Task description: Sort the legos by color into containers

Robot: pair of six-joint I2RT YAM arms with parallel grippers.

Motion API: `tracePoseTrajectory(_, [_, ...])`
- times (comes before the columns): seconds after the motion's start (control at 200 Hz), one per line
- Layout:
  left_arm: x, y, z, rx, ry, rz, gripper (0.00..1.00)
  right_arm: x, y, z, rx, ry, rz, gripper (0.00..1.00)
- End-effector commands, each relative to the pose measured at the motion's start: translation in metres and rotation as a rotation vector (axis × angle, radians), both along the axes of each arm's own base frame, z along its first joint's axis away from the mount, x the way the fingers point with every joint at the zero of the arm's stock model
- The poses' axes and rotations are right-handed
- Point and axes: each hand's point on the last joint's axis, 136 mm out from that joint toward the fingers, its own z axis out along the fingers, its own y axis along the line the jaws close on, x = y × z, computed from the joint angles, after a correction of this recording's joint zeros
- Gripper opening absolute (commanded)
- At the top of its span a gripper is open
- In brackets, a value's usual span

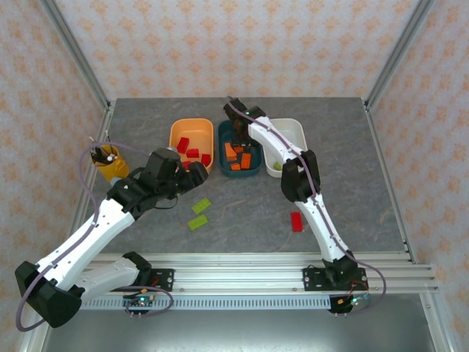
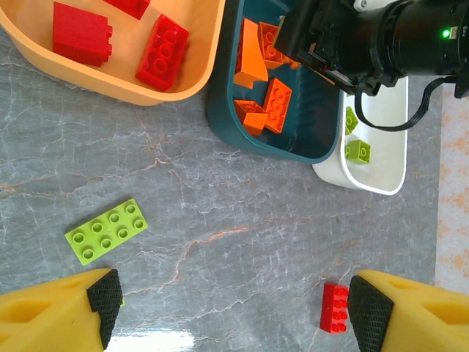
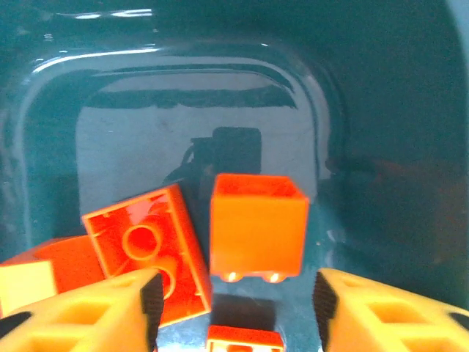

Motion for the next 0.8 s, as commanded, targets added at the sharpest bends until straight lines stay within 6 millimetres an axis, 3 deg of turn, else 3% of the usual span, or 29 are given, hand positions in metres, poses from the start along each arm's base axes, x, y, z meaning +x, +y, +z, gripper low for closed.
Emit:
tracePoseTrajectory(0.0, [0.002, 0.003, 0.011, 0.001, -0.034, 0.027, 0.84, 0.002, 0.015, 0.036, 0.061, -0.054, 0.036, 0.63])
tracePoseTrajectory(0.185, [0.004, -0.008, -0.001, 0.014, 0.001, -0.009, 0.83, -0.009, 0.031, 0.108, 0.151, -0.154, 0.072, 0.64])
tracePoseTrajectory(0.4, [0.011, -0.053, -0.014, 0.045, 0.057, -0.113, 0.83, -0.051, -0.004, 0.174, 0.203, -0.231, 0.002, 0.61])
tracePoseTrajectory(0.54, [0.011, -0.1, -0.03, 0.071, 0.116, -0.211, 0.83, -0.105, -0.051, 0.182, 0.209, -0.249, -0.081, 0.6])
tracePoseTrajectory(0.796, [-0.003, -0.181, -0.084, 0.112, 0.297, -0.342, 0.79, -0.239, -0.146, 0.153, 0.197, -0.175, -0.226, 0.59])
